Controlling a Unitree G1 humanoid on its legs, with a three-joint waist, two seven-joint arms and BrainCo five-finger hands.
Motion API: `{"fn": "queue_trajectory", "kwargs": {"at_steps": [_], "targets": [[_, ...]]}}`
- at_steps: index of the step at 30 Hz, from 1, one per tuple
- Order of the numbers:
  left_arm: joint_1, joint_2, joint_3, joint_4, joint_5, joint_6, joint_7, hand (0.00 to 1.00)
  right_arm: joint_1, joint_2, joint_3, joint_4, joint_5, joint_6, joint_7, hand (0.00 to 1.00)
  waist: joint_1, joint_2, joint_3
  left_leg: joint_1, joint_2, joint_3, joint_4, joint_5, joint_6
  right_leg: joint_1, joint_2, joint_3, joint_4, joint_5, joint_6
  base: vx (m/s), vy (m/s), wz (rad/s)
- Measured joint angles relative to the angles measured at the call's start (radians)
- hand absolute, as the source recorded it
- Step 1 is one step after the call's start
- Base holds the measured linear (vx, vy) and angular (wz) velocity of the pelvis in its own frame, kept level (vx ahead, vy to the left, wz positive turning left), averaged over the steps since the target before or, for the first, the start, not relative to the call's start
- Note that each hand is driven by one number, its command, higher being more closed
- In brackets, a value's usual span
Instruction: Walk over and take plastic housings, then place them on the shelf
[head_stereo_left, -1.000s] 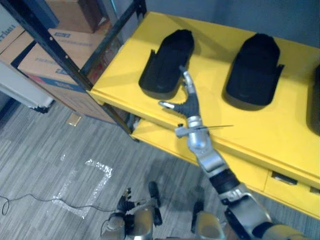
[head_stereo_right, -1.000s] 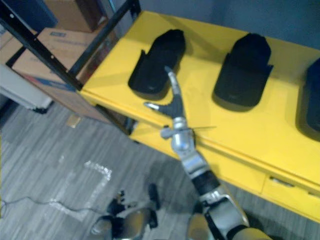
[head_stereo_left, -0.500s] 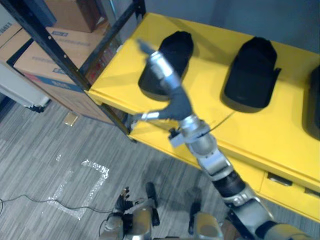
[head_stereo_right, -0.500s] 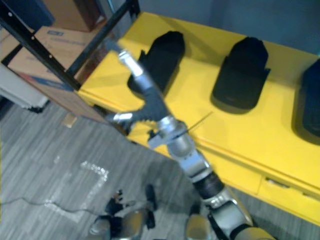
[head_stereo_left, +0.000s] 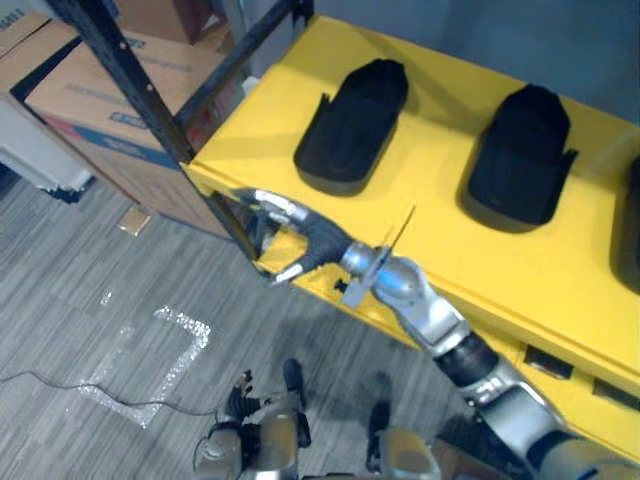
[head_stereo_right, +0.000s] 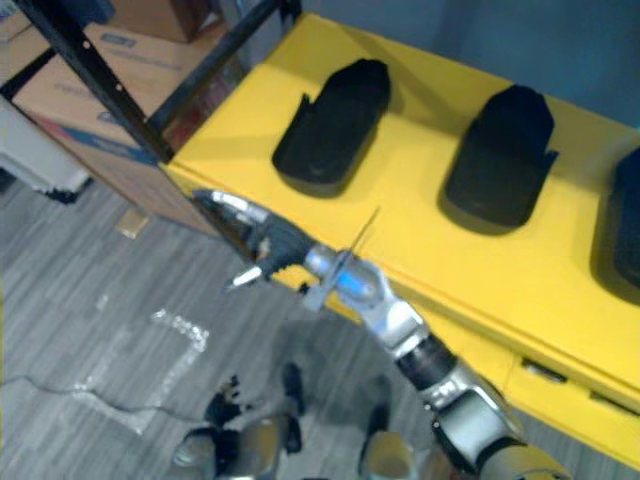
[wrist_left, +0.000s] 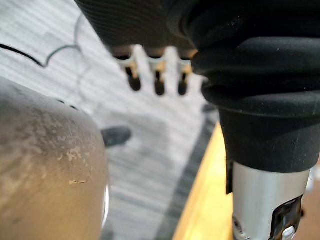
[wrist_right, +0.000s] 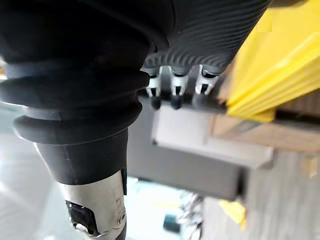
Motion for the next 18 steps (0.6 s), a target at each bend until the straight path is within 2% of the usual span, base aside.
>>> {"fn": "queue_trajectory", "kwargs": {"at_steps": [6, 8, 12, 18], "targets": [[0.000, -0.001, 0.000, -0.004, 0.000, 0.001, 0.000, 0.00, -0.024, 0.031, -0.050, 0.127, -0.066, -0.024, -0.052, 0.00, 0.005, 0.000, 0.000, -0.003, -0.002, -0.006, 0.000, 0.004, 0.005, 0.000, -0.001, -0.007, 0.000, 0.000, 0.000, 0.00, 0.000, 0.01], [0.000, 0.000, 0.000, -0.016, 0.000, 0.019, 0.000, 0.00, -0.037, 0.038, -0.067, 0.193, -0.102, -0.030, -0.079, 0.00, 0.008, 0.000, 0.000, -0.004, -0.003, -0.009, 0.004, 0.005, 0.006, 0.002, -0.001, -0.010, 0.003, 0.000, 0.000, 0.04, -0.008, 0.04], [0.001, -0.002, 0.001, -0.021, 0.001, 0.020, 0.000, 0.00, -0.075, 0.037, -0.100, 0.305, -0.132, -0.043, -0.134, 0.00, 0.014, 0.003, 0.002, -0.007, -0.005, -0.025, 0.004, 0.010, 0.007, 0.011, -0.001, -0.029, 0.002, -0.001, -0.001, 0.03, -0.009, 0.13], [0.000, -0.006, 0.001, -0.028, 0.001, 0.020, -0.002, 0.00, -0.130, 0.031, -0.135, 0.396, -0.140, -0.074, -0.158, 0.00, 0.028, 0.009, 0.005, -0.007, -0.006, -0.028, 0.004, 0.010, 0.007, 0.011, -0.001, -0.033, 0.007, -0.005, -0.005, 0.00, -0.001, 0.02]]}}
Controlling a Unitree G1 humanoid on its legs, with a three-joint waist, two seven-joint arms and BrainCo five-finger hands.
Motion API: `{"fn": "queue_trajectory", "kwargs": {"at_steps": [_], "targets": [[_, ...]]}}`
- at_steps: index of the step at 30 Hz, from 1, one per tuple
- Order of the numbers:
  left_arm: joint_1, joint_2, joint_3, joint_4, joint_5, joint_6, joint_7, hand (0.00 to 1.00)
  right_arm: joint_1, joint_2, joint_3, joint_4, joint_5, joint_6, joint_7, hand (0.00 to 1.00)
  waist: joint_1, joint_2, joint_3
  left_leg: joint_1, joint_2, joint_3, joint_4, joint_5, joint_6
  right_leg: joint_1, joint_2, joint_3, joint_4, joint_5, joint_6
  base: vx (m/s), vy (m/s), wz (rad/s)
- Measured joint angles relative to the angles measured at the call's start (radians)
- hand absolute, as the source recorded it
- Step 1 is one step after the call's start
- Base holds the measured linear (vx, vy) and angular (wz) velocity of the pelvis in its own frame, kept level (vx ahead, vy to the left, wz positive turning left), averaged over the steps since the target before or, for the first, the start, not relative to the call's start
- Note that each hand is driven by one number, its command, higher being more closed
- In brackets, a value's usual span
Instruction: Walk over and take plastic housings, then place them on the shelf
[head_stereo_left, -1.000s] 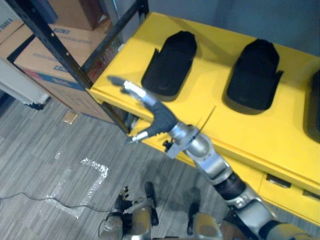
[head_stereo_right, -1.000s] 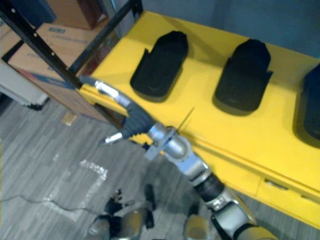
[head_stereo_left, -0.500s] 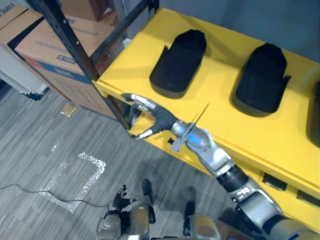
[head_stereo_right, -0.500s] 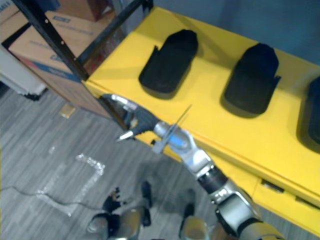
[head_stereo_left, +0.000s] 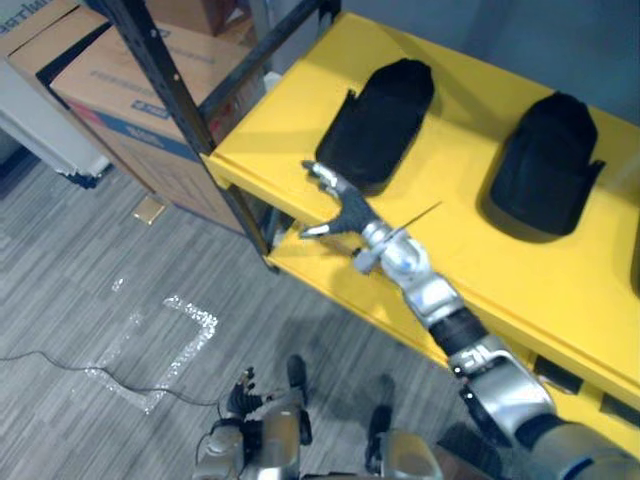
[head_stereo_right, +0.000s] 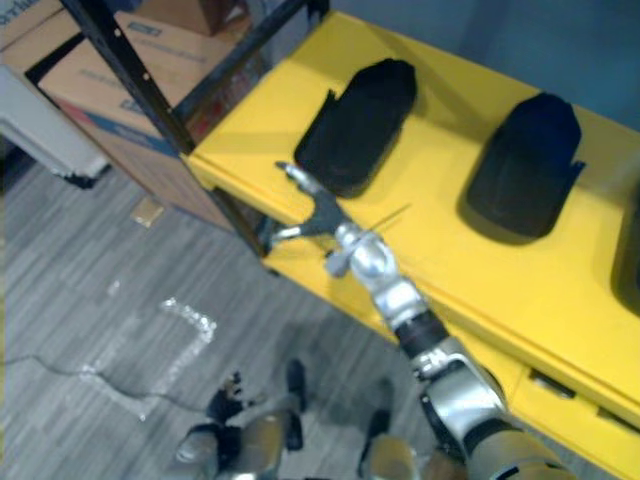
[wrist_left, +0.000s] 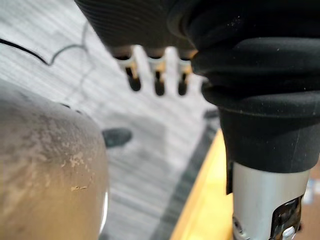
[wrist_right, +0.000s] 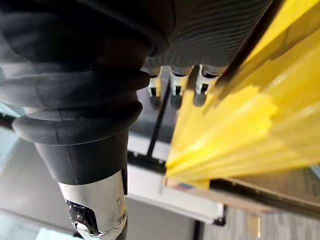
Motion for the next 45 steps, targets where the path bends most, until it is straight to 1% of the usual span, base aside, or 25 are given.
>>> {"fn": "queue_trajectory", "kwargs": {"at_steps": [3, 5, 6, 9, 11, 16, 20, 22, 23, 27, 29, 30, 32, 42, 44, 45], "targets": [[0.000, -0.003, 0.000, -0.007, 0.000, -0.001, -0.001, 0.00, -0.033, -0.010, 0.000, 0.063, 0.000, -0.008, 0.001, 0.00, 0.003, 0.016, 0.009, 0.000, -0.002, -0.007, 0.000, 0.000, 0.000, 0.000, -0.002, -0.007, 0.008, -0.004, 0.000, 0.00, 0.002, 0.06], [0.000, -0.003, 0.000, -0.010, -0.001, -0.001, -0.002, 0.00, -0.049, -0.020, 0.000, 0.096, 0.000, -0.024, 0.001, 0.00, 0.002, 0.027, 0.015, -0.002, -0.005, -0.021, 0.000, 0.001, -0.001, 0.004, -0.003, -0.022, 0.009, -0.006, 0.000, 0.00, 0.001, 0.16], [0.000, -0.003, 0.000, -0.011, -0.001, -0.001, -0.002, 0.00, -0.054, -0.024, -0.001, 0.103, 0.000, -0.028, 0.001, 0.00, 0.003, 0.028, 0.016, -0.003, -0.005, -0.024, 0.000, 0.002, -0.002, 0.005, -0.003, -0.025, 0.009, -0.007, 0.000, 0.00, -0.004, 0.14], [0.004, -0.002, 0.001, -0.032, -0.001, -0.001, -0.009, 0.00, -0.096, -0.029, -0.001, 0.142, 0.000, -0.035, 0.001, 0.00, 0.012, 0.027, 0.026, -0.003, -0.004, -0.026, 0.000, 0.003, -0.003, 0.001, -0.003, -0.027, 0.011, -0.014, -0.003, 0.00, -0.002, 0.02], [0.004, -0.002, 0.001, -0.039, -0.001, -0.004, -0.010, 0.00, -0.114, -0.037, -0.002, 0.160, 0.000, -0.043, 0.000, 0.00, 0.023, 0.027, 0.029, -0.004, -0.004, -0.027, 0.000, 0.003, -0.002, 0.001, -0.003, -0.028, 0.010, -0.015, -0.003, 0.00, 0.000, 0.00], [0.004, -0.003, 0.001, -0.043, -0.001, -0.004, -0.015, 0.00, -0.160, -0.047, -0.018, 0.229, 0.000, -0.069, -0.023, 0.00, 0.028, 0.028, 0.030, -0.010, -0.008, -0.041, 0.000, 0.007, -0.002, 0.008, -0.003, -0.048, 0.011, -0.015, -0.003, 0.04, -0.020, 0.09], [0.004, -0.003, 0.001, -0.056, -0.002, -0.003, -0.015, 0.00, -0.205, -0.056, -0.019, 0.282, -0.001, -0.073, -0.042, 0.00, 0.037, 0.032, 0.037, -0.011, -0.009, -0.045, 0.000, 0.007, -0.002, 0.010, -0.003, -0.052, 0.011, -0.015, -0.004, 0.01, -0.008, 0.03], [0.004, -0.003, 0.001, -0.074, -0.004, -0.003, -0.016, 0.00, -0.221, -0.069, -0.020, 0.286, -0.002, -0.092, -0.061, 0.00, 0.040, 0.037, 0.058, -0.012, -0.009, -0.048, 0.000, 0.007, -0.002, 0.009, -0.003, -0.054, 0.012, -0.016, -0.004, 0.00, 0.000, 0.02], [0.004, -0.003, 0.001, -0.076, -0.023, -0.003, -0.018, 0.00, -0.225, -0.070, -0.021, 0.286, -0.002, -0.103, -0.070, 0.00, 0.041, 0.038, 0.065, -0.013, -0.009, -0.048, 0.000, 0.007, -0.002, 0.008, -0.003, -0.055, 0.013, -0.016, -0.004, 0.00, 0.000, 0.00], [0.004, -0.003, 0.003, -0.078, -0.030, -0.003, -0.023, 0.00, -0.250, -0.074, -0.021, 0.307, -0.003, -0.110, -0.090, 0.00, 0.042, 0.041, 0.067, -0.028, -0.010, -0.053, 0.000, 0.009, 0.000, 0.001, -0.004, -0.062, 0.013, -0.016, -0.003, 0.01, -0.005, 0.05], [0.001, -0.003, 0.006, -0.080, -0.030, -0.005, -0.024, 0.00, -0.262, -0.082, -0.021, 0.325, -0.003, -0.111, -0.105, 0.00, 0.056, 0.041, 0.067, -0.028, -0.012, -0.054, 0.000, 0.009, 0.000, 0.003, -0.004, -0.065, 0.011, -0.016, -0.003, 0.02, -0.015, 0.03], [0.000, -0.003, 0.008, -0.079, -0.030, -0.005, -0.024, 0.00, -0.266, -0.084, -0.022, 0.329, -0.003, -0.112, -0.107, 0.00, 0.057, 0.041, 0.067, -0.029, -0.012, -0.055, 0.000, 0.009, 0.000, 0.003, -0.004, -0.067, 0.011, -0.016, -0.003, 0.02, -0.020, 0.06], [0.000, -0.003, 0.008, -0.080, -0.031, -0.005, -0.024, 0.00, -0.284, -0.087, -0.026, 0.350, -0.006, -0.112, -0.108, 0.00, 0.058, 0.047, 0.070, -0.029, -0.014, -0.063, 0.000, 0.010, 0.000, 0.007, -0.005, -0.077, 0.010, -0.016, -0.004, 0.01, -0.018, 0.09], [0.000, -0.003, 0.009, -0.080, -0.036, -0.005, -0.026, 0.00, -0.314, -0.094, -0.032, 0.379, -0.038, -0.112, -0.138, 0.00, 0.064, 0.049, 0.072, -0.038, -0.014, -0.073, 0.000, 0.010, -0.001, 0.003, -0.003, -0.082, 0.010, -0.017, -0.005, 0.00, -0.005, 0.02], [-0.001, -0.002, 0.010, -0.080, -0.036, -0.006, -0.028, 0.00, -0.324, -0.096, -0.039, 0.379, -0.038, -0.119, -0.149, 0.00, 0.065, 0.049, 0.072, -0.044, -0.014, -0.073, 0.000, 0.011, -0.001, -0.005, -0.002, -0.082, 0.010, -0.017, -0.005, 0.00, 0.000, 0.00], [-0.002, -0.002, 0.013, -0.080, -0.035, -0.006, -0.029, 0.00, -0.325, -0.097, -0.043, 0.376, -0.036, -0.139, -0.150, 0.00, 0.065, 0.049, 0.072, -0.047, -0.013, -0.071, 0.000, 0.011, -0.001, -0.007, -0.002, -0.081, 0.009, -0.017, -0.005, 0.01, -0.018, -0.03]]}}
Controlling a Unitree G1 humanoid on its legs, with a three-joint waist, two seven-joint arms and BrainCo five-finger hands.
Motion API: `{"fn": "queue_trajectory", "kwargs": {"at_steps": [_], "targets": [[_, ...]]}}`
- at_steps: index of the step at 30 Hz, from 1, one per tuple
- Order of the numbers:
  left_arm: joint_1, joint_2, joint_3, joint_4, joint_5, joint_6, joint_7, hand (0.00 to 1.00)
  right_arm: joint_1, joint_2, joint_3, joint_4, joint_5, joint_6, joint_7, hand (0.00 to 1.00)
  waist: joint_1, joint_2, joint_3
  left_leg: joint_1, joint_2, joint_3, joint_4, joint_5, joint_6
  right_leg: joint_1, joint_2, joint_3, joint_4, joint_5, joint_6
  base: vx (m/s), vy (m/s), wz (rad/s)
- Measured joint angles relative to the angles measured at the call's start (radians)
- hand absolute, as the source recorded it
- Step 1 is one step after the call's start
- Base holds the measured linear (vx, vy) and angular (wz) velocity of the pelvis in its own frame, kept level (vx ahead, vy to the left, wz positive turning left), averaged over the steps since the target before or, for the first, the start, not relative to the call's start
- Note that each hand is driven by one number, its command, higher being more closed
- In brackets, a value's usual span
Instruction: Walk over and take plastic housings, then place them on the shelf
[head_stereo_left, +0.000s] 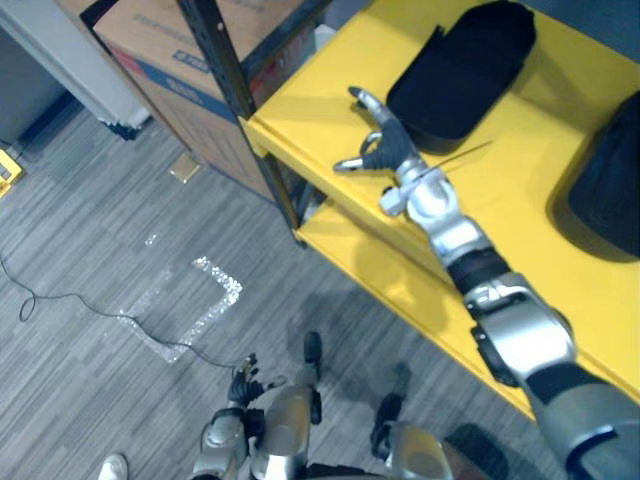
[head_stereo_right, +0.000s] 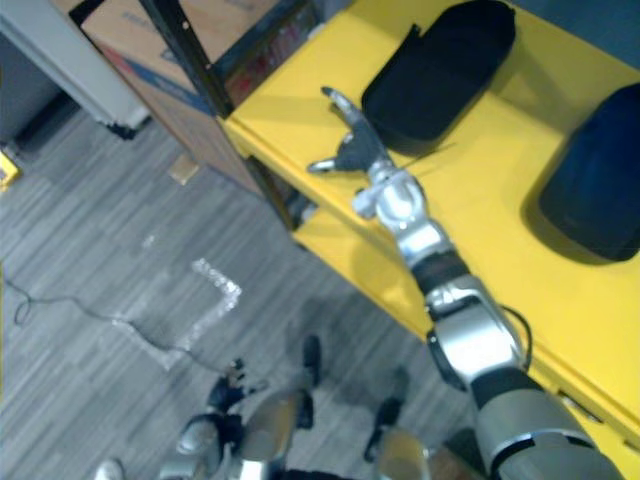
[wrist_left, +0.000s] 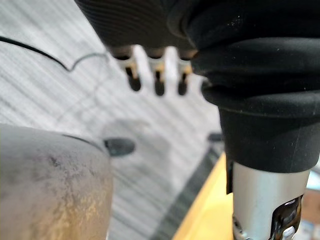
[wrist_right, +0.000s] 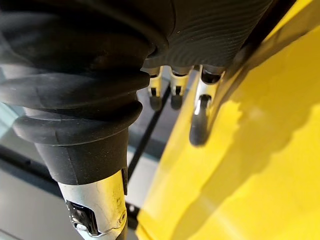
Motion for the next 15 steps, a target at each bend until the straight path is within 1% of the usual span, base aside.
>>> {"fn": "queue_trajectory", "kwargs": {"at_steps": [2, 4, 5, 6, 7, 8, 9, 10, 11, 12, 13, 14, 15], "targets": [[0.000, 0.000, 0.014, 0.001, 0.001, 0.000, 0.000, 0.00, 0.017, 0.002, -0.025, -0.060, 0.001, -0.010, 0.002, 0.00, 0.000, 0.000, 0.000, 0.002, 0.001, 0.010, 0.000, 0.000, 0.000, 0.001, 0.000, 0.005, -0.005, 0.001, 0.001, 0.02, -0.023, -0.10], [0.000, -0.001, 0.028, 0.010, 0.004, 0.002, 0.000, 0.00, 0.087, 0.007, -0.047, -0.261, 0.026, -0.012, 0.005, 0.00, -0.006, -0.005, -0.002, 0.018, 0.005, 0.030, 0.000, -0.002, -0.002, 0.014, 0.003, 0.030, -0.023, 0.010, 0.003, 0.05, -0.028, -0.26], [0.002, 0.002, 0.040, 0.015, 0.016, 0.006, 0.001, 0.00, 0.163, 0.020, -0.059, -0.424, 0.064, -0.008, 0.022, 0.00, -0.016, -0.014, -0.007, 0.036, 0.005, 0.048, 0.000, -0.008, -0.004, 0.032, 0.003, 0.039, -0.041, 0.015, 0.006, 0.06, -0.035, -0.35], [0.005, 0.003, 0.056, 0.024, 0.023, 0.008, 0.001, 0.00, 0.229, 0.032, -0.063, -0.543, 0.094, 0.003, 0.037, 0.00, -0.023, -0.026, -0.014, 0.049, 0.007, 0.057, -0.001, -0.014, -0.009, 0.039, 0.004, 0.055, -0.050, 0.017, 0.005, 0.05, -0.041, -0.40], [0.014, 0.004, 0.078, 0.040, 0.031, 0.012, 0.002, 0.00, 0.301, 0.046, -0.063, -0.672, 0.120, 0.025, 0.056, 0.00, -0.038, -0.043, -0.026, 0.061, 0.010, 0.077, -0.005, -0.017, -0.014, 0.050, 0.004, 0.065, -0.055, 0.017, 0.005, 0.06, -0.054, -0.39], [0.024, 0.010, 0.099, 0.050, 0.044, 0.017, 0.002, 0.00, 0.377, 0.058, -0.063, -0.781, 0.126, 0.043, 0.070, 0.00, -0.059, -0.064, -0.043, 0.071, 0.013, 0.083, -0.005, -0.021, -0.018, 0.052, 0.005, 0.080, -0.058, 0.017, 0.005, 0.05, -0.061, -0.41], [0.037, 0.018, 0.116, 0.053, 0.051, 0.026, 0.003, 0.00, 0.451, 0.064, -0.065, -0.880, 0.126, 0.073, 0.076, 0.00, -0.079, -0.088, -0.066, 0.078, 0.018, 0.104, -0.005, -0.025, -0.024, 0.051, 0.007, 0.094, -0.062, 0.017, 0.005, 0.08, -0.085, -0.54], [0.050, 0.032, 0.130, 0.064, 0.060, 0.037, 0.003, 0.00, 0.558, 0.064, -0.094, -0.995, 0.125, 0.102, 0.085, 0.00, -0.101, -0.118, -0.102, 0.093, 0.027, 0.125, -0.006, -0.032, -0.034, 0.053, 0.013, 0.119, -0.069, 0.019, 0.002, 0.07, -0.088, -0.71], [0.053, 0.039, 0.147, 0.095, 0.080, 0.050, 0.006, 0.00, 0.669, 0.063, -0.155, -1.091, 0.126, 0.122, 0.093, 0.00, -0.121, -0.144, -0.142, 0.100, 0.037, 0.148, -0.006, -0.035, -0.038, 0.050, 0.019, 0.149, -0.073, 0.024, -0.003, 0.06, -0.064, -0.68], [0.054, 0.039, 0.151, 0.109, 0.089, 0.057, 0.008, 0.00, 0.719, 0.060, -0.195, -1.131, 0.128, 0.128, 0.093, 0.00, -0.131, -0.152, -0.158, 0.107, 0.043, 0.159, -0.006, -0.037, -0.040, 0.051, 0.023, 0.162, -0.076, 0.027, -0.006, 0.04, -0.071, -0.65], [0.055, 0.039, 0.158, 0.135, 0.097, 0.070, 0.009, 0.00, 0.812, 0.047, -0.284, -1.199, 0.143, 0.136, 0.090, 0.00, -0.155, -0.162, -0.187, 0.117, 0.055, 0.169, -0.006, -0.046, -0.051, 0.052, 0.033, 0.182, -0.083, 0.035, -0.011, 0.02, -0.056, -0.64], [0.057, 0.039, 0.175, 0.150, 0.098, 0.083, 0.009, 0.00, 0.893, 0.029, -0.381, -1.244, 0.163, 0.137, 0.089, 0.00, -0.175, -0.168, -0.206, 0.130, 0.067, 0.196, -0.006, -0.048, -0.054, 0.051, 0.041, 0.207, -0.086, 0.044, -0.017, 0.01, -0.069, -0.65], [0.058, 0.032, 0.183, 0.162, 0.099, 0.088, 0.009, 0.00, 0.931, 0.022, -0.431, -1.257, 0.167, 0.136, 0.088, 0.00, -0.183, -0.165, -0.217, 0.134, 0.074, 0.204, -0.006, -0.051, -0.057, 0.049, 0.048, 0.223, -0.089, 0.051, -0.018, -0.03, -0.045, -0.66]]}}
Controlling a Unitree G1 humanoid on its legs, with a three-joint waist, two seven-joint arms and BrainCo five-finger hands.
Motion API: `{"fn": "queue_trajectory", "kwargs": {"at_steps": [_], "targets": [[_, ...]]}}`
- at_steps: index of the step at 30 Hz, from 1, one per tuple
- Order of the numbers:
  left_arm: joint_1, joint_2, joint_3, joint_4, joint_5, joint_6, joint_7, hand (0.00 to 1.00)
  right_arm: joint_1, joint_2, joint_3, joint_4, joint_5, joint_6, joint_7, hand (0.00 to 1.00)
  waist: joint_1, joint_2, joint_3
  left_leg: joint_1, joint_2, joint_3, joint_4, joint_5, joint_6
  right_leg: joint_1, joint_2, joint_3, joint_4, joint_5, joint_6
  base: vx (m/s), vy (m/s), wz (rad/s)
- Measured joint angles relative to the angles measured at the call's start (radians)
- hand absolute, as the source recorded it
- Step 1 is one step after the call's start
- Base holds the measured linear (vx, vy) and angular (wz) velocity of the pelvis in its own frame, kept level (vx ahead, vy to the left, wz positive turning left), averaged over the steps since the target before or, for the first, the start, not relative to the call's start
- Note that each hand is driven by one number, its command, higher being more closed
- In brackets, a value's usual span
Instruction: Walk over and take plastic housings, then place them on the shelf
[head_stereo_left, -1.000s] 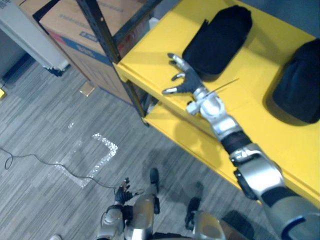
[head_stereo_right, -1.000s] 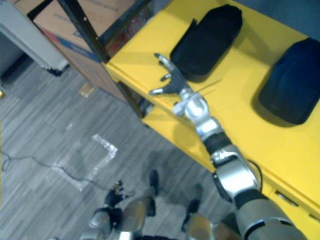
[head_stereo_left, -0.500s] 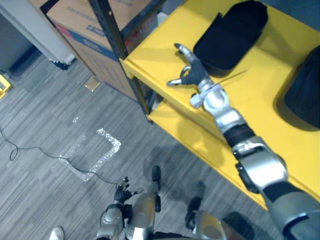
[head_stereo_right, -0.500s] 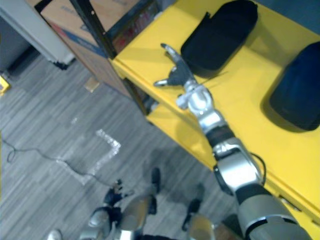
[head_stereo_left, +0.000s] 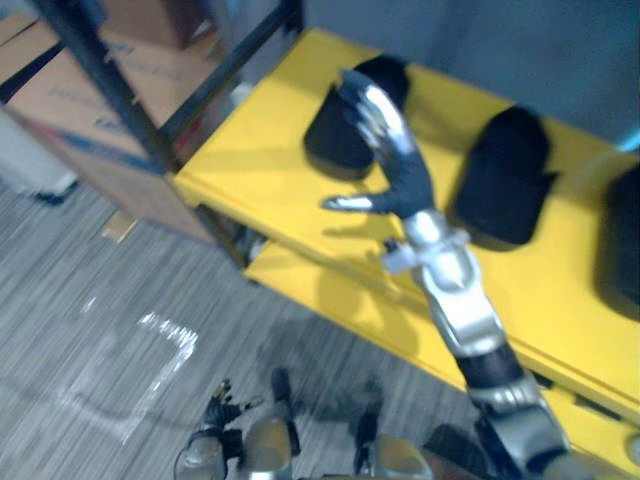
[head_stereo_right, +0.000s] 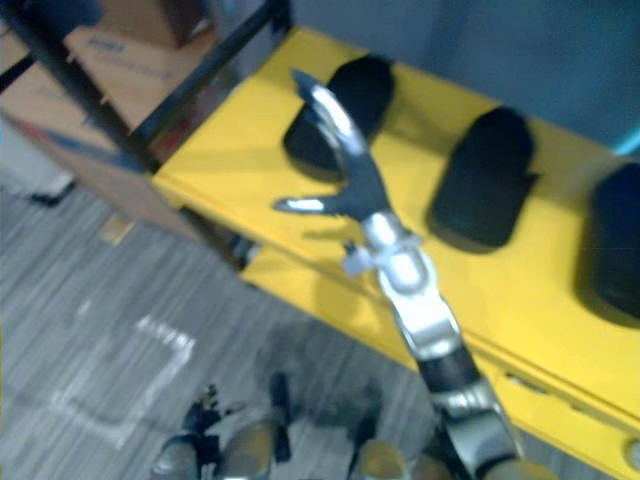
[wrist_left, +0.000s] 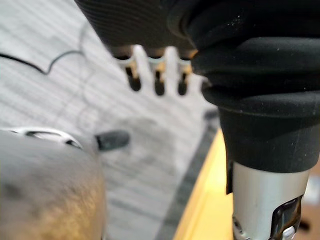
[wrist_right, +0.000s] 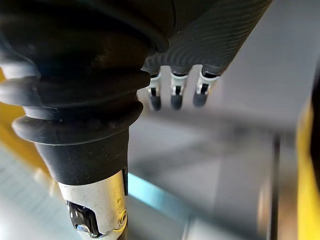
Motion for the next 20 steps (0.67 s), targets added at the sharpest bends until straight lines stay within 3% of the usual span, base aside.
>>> {"fn": "queue_trajectory", "kwargs": {"at_steps": [2, 4, 7, 9, 13, 17, 20], "targets": [[0.013, -0.025, 0.014, 0.015, 0.025, 0.023, 0.002, 0.00, 0.132, -0.009, -0.158, -0.004, 0.027, -0.009, -0.033, 0.00, -0.043, 0.010, -0.032, 0.015, 0.025, 0.038, 0.000, -0.013, -0.005, -0.006, 0.020, 0.038, -0.016, 0.019, -0.013, -0.06, -0.044, -0.60], [0.025, -0.045, 0.041, 0.033, 0.038, 0.033, 0.005, 0.00, 0.218, -0.006, -0.226, 0.023, 0.036, -0.007, -0.079, 0.00, -0.069, 0.026, -0.058, 0.022, 0.042, 0.070, 0.000, -0.018, -0.013, -0.017, 0.034, 0.076, -0.030, 0.030, -0.013, -0.08, -0.042, -0.61], [0.047, -0.062, 0.048, 0.044, 0.053, 0.038, 0.015, 0.00, 0.341, 0.032, -0.280, 0.131, 0.046, 0.022, -0.153, 0.00, -0.107, 0.050, -0.078, 0.045, 0.050, 0.118, 0.000, -0.016, -0.016, -0.018, 0.042, 0.110, -0.039, 0.026, -0.010, -0.07, -0.027, -0.42], [0.054, -0.068, 0.046, 0.043, 0.058, 0.042, 0.021, 0.00, 0.414, 0.086, -0.292, 0.244, 0.083, 0.025, -0.189, 0.00, -0.120, 0.052, -0.089, 0.054, 0.050, 0.133, 0.000, -0.018, -0.014, -0.018, 0.041, 0.119, -0.038, 0.026, -0.008, -0.01, 0.003, -0.28], [0.063, -0.069, 0.036, 0.039, 0.053, 0.058, 0.019, 0.00, 0.497, 0.203, -0.294, 0.481, 0.085, 0.022, -0.255, 0.00, -0.128, 0.061, -0.102, 0.081, 0.044, 0.188, 0.000, -0.034, -0.011, -0.020, 0.028, 0.158, -0.036, 0.032, 0.005, 0.03, 0.028, -0.31], [0.059, -0.062, 0.001, 0.031, 0.028, 0.096, 0.020, 0.00, 0.488, 0.234, -0.293, 0.664, 0.085, 0.011, -0.305, 0.00, -0.126, 0.061, -0.111, 0.094, 0.026, 0.212, 0.000, -0.047, -0.004, -0.019, 0.006, 0.165, -0.036, 0.036, 0.018, 0.04, 0.041, -0.15], [0.059, -0.047, -0.012, 0.030, 0.024, 0.134, 0.019, 0.00, 0.472, 0.250, -0.283, 0.800, 0.088, 0.024, -0.289, 0.00, -0.116, 0.052, -0.122, 0.097, 0.014, 0.210, 0.000, -0.054, -0.002, -0.015, -0.006, 0.161, -0.037, 0.033, 0.025, 0.05, 0.028, 0.01]]}}
